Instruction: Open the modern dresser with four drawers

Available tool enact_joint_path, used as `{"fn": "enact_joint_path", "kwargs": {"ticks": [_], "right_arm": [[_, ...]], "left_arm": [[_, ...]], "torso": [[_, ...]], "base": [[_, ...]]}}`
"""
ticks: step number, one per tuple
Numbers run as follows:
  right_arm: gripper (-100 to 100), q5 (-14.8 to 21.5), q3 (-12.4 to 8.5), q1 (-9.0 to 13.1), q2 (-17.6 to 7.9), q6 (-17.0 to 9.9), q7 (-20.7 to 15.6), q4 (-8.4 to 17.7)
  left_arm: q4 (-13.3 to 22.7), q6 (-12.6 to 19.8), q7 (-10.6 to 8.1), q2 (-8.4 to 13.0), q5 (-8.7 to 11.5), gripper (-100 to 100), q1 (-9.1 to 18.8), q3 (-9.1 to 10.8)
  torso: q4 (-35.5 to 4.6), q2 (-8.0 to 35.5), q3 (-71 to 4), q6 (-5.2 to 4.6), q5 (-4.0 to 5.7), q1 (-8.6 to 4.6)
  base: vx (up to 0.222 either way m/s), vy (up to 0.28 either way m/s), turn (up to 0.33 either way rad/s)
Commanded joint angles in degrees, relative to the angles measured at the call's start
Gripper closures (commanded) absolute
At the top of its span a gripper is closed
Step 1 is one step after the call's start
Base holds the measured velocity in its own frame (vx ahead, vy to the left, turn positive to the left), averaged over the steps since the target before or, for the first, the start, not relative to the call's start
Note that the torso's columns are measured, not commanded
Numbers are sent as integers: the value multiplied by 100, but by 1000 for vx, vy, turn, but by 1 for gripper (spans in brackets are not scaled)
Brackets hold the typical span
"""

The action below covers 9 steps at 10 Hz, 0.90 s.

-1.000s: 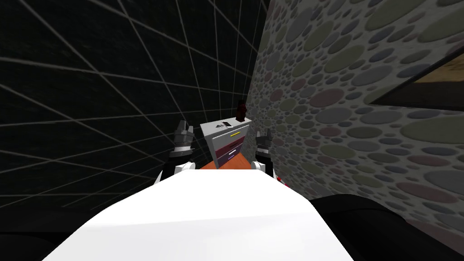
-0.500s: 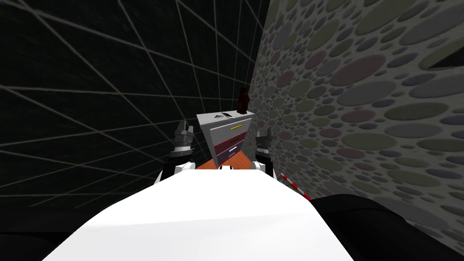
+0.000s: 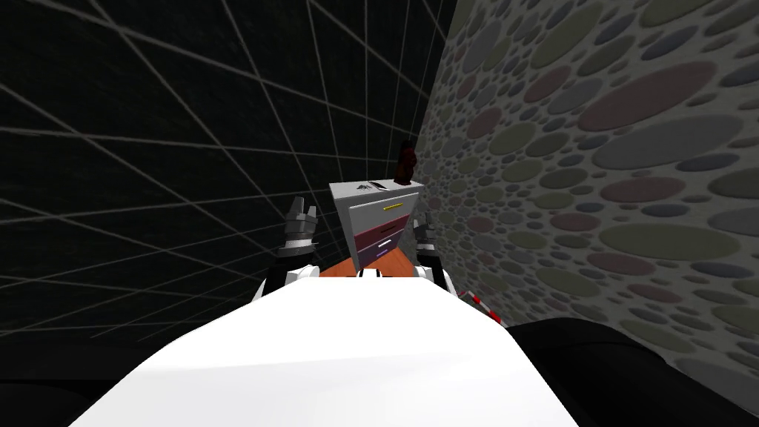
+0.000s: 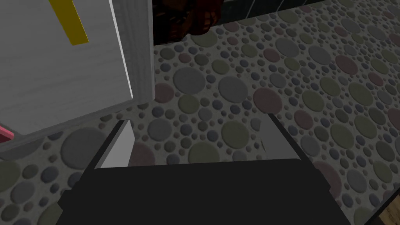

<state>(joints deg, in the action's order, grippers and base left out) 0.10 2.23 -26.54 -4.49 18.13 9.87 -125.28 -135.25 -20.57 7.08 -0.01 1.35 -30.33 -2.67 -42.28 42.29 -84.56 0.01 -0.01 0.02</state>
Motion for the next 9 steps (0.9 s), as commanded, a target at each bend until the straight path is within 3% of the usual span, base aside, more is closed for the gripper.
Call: {"fn": "enact_joint_path", "kwargs": {"ticks": [1, 4, 5, 9], "right_arm": [[-100, 456, 144, -78, -270, -470, -57, 304], [-100, 891, 225, -68, -420, -908, -88, 650], [-100, 904, 225, -68, -420, -943, -88, 650], [-100, 1628, 369, -50, -563, -1664, -144, 1268]], "left_arm": [[0, 0, 0, 0, 0, 0, 0, 0], [0, 0, 0, 0, 0, 0, -1, 1], [0, 0, 0, 0, 0, 0, 0, 0], [0, 0, 0, 0, 0, 0, -1, 1]], "torso": [[0, 0, 0, -1, 0, 0], [0, -1, -1, -5, 0, -4], [0, -3, -2, 1, 1, -2], [-1, 1, 0, -6, 0, -4]], "base": [[-14, 7, 254], [-14, 4, 210], [-7, 3, 101], [-13, 7, 235]]}}
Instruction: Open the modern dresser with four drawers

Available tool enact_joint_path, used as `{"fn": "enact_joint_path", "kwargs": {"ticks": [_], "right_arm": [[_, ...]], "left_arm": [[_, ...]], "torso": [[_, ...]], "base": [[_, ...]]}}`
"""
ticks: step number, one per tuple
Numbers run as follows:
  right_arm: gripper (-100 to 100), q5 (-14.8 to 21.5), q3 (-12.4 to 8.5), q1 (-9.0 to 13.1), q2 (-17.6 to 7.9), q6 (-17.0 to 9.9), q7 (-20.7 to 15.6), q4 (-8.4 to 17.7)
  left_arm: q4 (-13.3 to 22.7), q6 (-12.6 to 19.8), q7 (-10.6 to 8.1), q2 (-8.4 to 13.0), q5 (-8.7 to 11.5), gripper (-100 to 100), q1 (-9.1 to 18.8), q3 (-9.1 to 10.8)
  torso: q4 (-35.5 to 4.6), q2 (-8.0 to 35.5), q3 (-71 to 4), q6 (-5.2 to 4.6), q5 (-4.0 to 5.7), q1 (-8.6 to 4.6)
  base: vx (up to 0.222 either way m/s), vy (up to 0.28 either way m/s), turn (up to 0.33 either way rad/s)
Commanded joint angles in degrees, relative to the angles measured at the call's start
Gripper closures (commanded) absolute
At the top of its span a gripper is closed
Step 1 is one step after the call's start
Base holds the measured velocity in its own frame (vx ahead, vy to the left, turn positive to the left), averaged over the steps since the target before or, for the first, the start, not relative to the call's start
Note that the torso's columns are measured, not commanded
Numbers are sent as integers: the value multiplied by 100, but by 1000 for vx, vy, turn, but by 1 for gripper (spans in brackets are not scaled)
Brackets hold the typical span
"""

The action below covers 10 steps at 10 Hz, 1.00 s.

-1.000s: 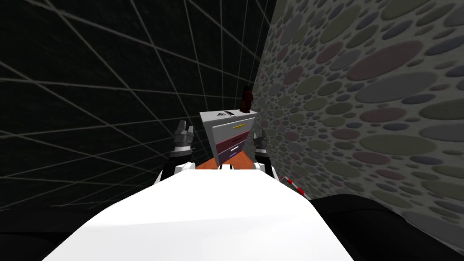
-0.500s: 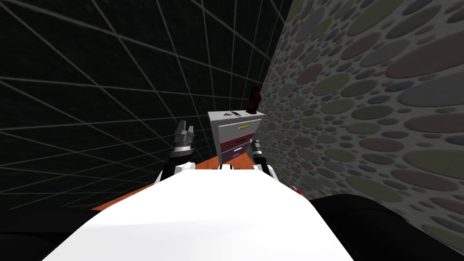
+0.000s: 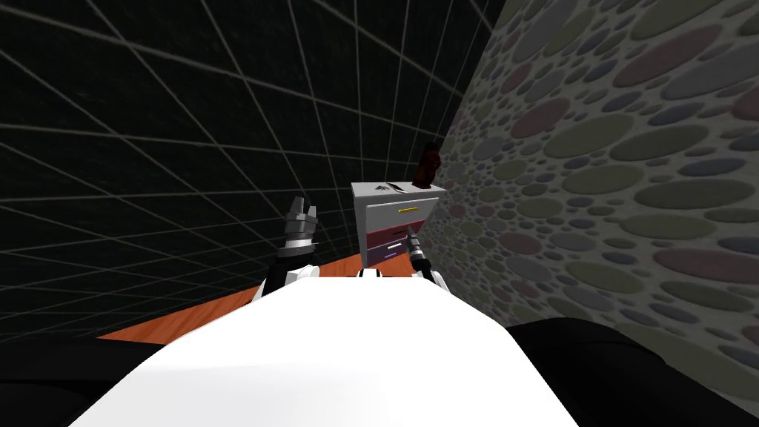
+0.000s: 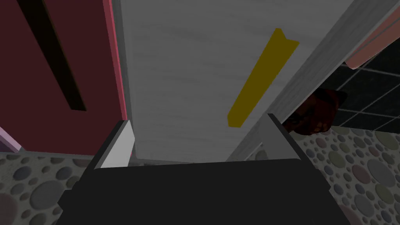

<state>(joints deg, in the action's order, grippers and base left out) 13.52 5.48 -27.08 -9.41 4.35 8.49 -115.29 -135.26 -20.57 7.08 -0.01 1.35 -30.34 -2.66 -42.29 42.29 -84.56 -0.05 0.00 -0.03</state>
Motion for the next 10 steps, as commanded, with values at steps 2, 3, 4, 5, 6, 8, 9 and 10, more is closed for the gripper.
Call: {"fn": "enact_joint_path", "kwargs": {"ticks": [2, 3, 4, 5, 6, 8, 9, 10], "right_arm": [[-100, 555, 97, 11, -109, -608, -26, 486], [-100, 611, 97, 11, -109, -696, -26, 499], [-100, 848, 151, 19, -144, -882, -48, 740], [-100, 903, 151, 19, -144, -1011, -48, 740], [-100, 1098, 207, 28, -179, -1246, -71, 912], [-100, 1410, 264, 38, -214, -1527, -94, 1190], [-100, 1511, 264, 38, -214, -1669, -94, 1252], [-100, 1721, 322, 50, -250, -1830, -118, 1522]], "left_arm": [[0, 0, 0, 0, 0, 0, 0, 0], [0, 0, 0, 0, 0, 0, 1, -1], [0, 0, 0, 0, 0, 0, 0, 0], [0, 0, 0, 0, 0, 0, 1, 0], [0, 0, 0, 0, 0, 0, 0, 0], [0, 0, 0, 0, 0, 0, 0, 0], [0, 0, 0, 0, 0, 0, 1, 0], [0, 0, 0, 0, 0, 0, 0, 0]], "torso": [[0, -1, -1, 3, 0, 1], [1, -2, -1, 8, 0, 4], [1, -3, -2, 2, 0, 2], [0, 0, -1, 7, 0, 4], [0, -1, 0, 2, 0, 2], [1, -2, -1, 1, 0, 1], [0, -1, -1, 8, 0, 4], [1, -1, 0, 1, 0, 2]], "base": [[-12, 6, 208], [-9, 4, 122], [-12, 11, 258], [-10, 6, 156], [-12, 9, 320], [-12, 9, 187], [-9, 8, 145], [-11, 13, 272]]}}
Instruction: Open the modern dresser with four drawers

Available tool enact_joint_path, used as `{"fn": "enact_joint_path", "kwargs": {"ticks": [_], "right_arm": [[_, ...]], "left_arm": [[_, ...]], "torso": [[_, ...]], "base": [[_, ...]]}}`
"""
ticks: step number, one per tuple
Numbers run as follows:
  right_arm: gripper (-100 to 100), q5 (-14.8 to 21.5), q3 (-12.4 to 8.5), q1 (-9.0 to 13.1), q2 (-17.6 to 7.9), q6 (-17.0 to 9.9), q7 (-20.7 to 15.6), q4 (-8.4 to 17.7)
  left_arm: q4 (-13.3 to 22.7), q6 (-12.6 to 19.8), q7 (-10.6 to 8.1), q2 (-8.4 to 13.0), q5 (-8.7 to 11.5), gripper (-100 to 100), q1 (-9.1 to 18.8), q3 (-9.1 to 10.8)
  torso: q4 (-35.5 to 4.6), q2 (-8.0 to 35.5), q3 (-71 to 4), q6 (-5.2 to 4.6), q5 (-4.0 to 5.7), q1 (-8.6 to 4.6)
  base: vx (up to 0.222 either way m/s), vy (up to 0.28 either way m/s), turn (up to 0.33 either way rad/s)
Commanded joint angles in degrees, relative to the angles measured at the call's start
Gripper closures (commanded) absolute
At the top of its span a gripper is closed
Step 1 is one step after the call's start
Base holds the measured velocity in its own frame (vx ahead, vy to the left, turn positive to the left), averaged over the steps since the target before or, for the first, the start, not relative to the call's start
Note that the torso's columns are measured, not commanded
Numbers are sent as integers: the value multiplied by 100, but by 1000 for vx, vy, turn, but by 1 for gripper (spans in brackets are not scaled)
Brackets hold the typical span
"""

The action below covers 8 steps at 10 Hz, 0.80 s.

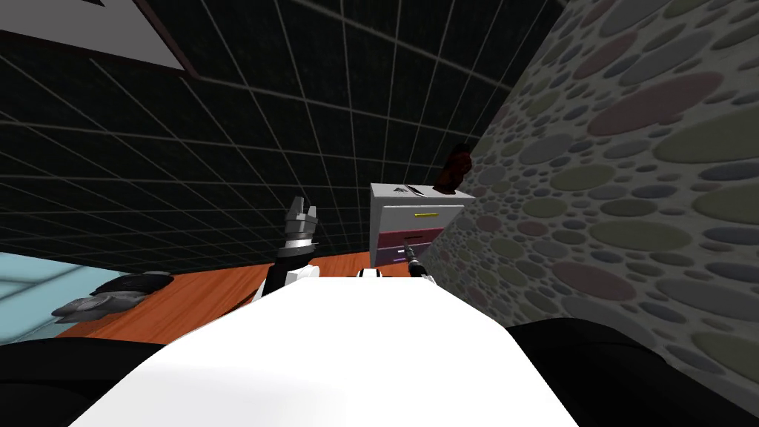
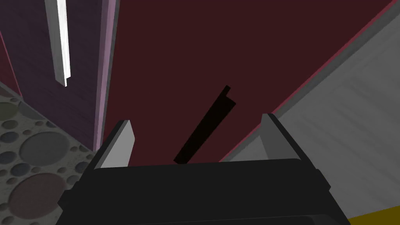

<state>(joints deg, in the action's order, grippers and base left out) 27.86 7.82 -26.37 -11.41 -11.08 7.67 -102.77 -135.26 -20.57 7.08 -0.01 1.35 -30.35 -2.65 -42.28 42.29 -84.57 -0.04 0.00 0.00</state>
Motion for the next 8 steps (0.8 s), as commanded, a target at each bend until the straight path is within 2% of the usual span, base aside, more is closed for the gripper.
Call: {"fn": "enact_joint_path", "kwargs": {"ticks": [1, 2, 3, 5, 6, 7, 8], "right_arm": [[-100, 389, 88, -21, -49, -373, -35, 270], [-100, 389, 88, -21, -49, -465, -35, 270], [-100, 685, 147, -9, -86, -648, -60, 548], [-100, 707, 147, -9, -86, -811, -60, 548], [-100, 994, 206, 5, -122, -1039, -85, 822], [-100, 1027, 206, 5, -122, -1160, -85, 834], [-100, 1251, 266, 19, -159, -1332, -111, 1077]], "left_arm": [[0, 0, 0, 0, 0, 0, 1, -1], [0, 0, 0, 0, 0, 0, 0, 0], [0, 0, 0, 0, 0, 0, 0, 0], [0, 0, 0, 0, 0, 0, 0, 0], [0, 0, 0, 0, 0, 0, -1, 0], [0, 0, 0, 0, 0, 0, 1, -1], [0, 0, 0, 0, 0, 0, 0, 0]], "torso": [[-1, 0, 0, 6, 0, 2], [-1, 0, 0, 2, -1, 0], [0, -2, -1, 1, 1, -4], [0, 0, 0, 0, 0, 0], [0, -1, -1, 1, 0, -1], [-1, 1, 1, 9, 0, 4], [-1, 0, 0, 1, 0, 0]], "base": [[-9, 8, 178], [0, 0, 0], [-9, 10, 331], [-5, 3, 57], [-9, 15, 331], [-8, 7, 155], [-10, 13, 262]]}}
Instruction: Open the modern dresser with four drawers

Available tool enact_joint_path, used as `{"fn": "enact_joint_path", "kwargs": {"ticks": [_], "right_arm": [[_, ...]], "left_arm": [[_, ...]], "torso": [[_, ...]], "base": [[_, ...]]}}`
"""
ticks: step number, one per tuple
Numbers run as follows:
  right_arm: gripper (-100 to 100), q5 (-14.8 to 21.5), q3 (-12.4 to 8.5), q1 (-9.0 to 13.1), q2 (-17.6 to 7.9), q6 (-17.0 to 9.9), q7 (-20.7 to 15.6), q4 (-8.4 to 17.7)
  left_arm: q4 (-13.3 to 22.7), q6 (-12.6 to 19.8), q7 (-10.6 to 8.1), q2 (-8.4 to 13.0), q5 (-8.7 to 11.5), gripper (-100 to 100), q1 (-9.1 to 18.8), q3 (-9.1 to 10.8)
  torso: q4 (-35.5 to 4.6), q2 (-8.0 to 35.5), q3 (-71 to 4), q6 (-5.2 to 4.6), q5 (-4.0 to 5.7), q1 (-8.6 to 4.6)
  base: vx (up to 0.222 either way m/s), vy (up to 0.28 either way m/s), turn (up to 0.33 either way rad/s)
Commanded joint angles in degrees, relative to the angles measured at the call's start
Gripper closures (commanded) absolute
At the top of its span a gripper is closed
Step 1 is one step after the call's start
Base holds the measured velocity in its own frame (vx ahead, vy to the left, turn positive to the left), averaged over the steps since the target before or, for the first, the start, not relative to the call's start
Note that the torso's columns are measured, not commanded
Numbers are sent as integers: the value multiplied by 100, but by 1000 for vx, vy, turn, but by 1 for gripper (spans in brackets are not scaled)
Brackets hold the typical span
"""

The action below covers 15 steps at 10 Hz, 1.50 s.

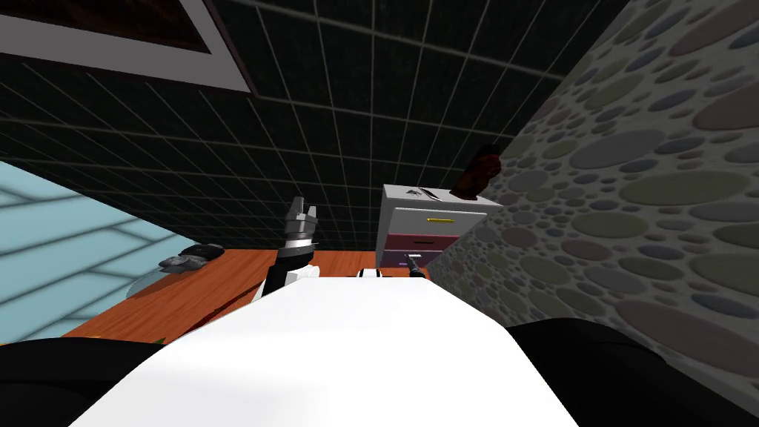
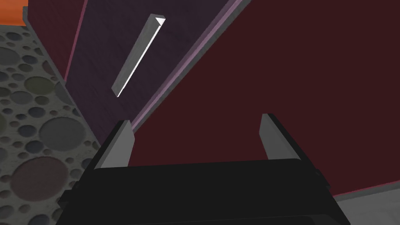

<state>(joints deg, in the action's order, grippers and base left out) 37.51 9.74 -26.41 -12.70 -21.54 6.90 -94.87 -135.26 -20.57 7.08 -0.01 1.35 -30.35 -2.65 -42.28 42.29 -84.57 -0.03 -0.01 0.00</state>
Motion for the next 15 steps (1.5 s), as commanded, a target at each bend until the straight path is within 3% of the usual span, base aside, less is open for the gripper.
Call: {"fn": "enact_joint_path", "kwargs": {"ticks": [1, 5, 6, 8, 9, 11, 12, 13, 15], "right_arm": [[-100, 386, 74, 23, -31, -445, -35, 336], [-100, 1001, 193, 57, -107, -1153, -88, 940], [-100, 1268, 252, 75, -146, -1304, -115, 1195], [-100, 1352, 252, 75, -146, -1528, -115, 1249], [-100, 1654, 310, 95, -188, -1704, -143, 1529], [-100, 1670, 310, 95, -188, -1879, -143, 1561], [-100, 1978, 368, 115, -230, -2083, -170, 1874], [-100, 1985, 368, 115, -230, -2226, -170, 1874], [-100, 2294, 424, 136, -274, -2569, -198, 2187]], "left_arm": [[0, 0, 0, 0, 0, 0, 1, -1], [0, 0, 0, 0, 0, 0, 1, 0], [0, 0, 0, 0, 0, 0, 0, 0], [0, 0, 0, 0, 0, 0, 0, 0], [0, 0, 0, 0, 0, 0, -1, 1], [0, 0, 0, 0, 0, 0, 0, 0], [0, 0, 0, 0, 0, 0, -1, 1], [0, 0, 0, 0, 0, 0, 0, 0], [0, 0, 0, 0, 0, 0, 0, 0]], "torso": [[0, 0, 0, 5, 1, 1], [0, 0, 0, 6, 1, 1], [1, -1, -1, 0, 1, -1], [0, 0, -1, -1, 0, -1], [0, -1, -1, 0, 1, -3], [0, 0, 0, 1, 0, 0], [0, -1, -1, 0, 0, -1], [0, 1, 0, 7, 0, 3], [-1, 1, 1, 6, 1, 2]], "base": [[-7, 9, 165], [-10, 11, 228], [-10, 16, 311], [-5, 8, 58], [-9, 11, 292], [-3, 5, 73], [-6, 13, 258], [-6, 9, 181], [-7, 13, 218]]}}
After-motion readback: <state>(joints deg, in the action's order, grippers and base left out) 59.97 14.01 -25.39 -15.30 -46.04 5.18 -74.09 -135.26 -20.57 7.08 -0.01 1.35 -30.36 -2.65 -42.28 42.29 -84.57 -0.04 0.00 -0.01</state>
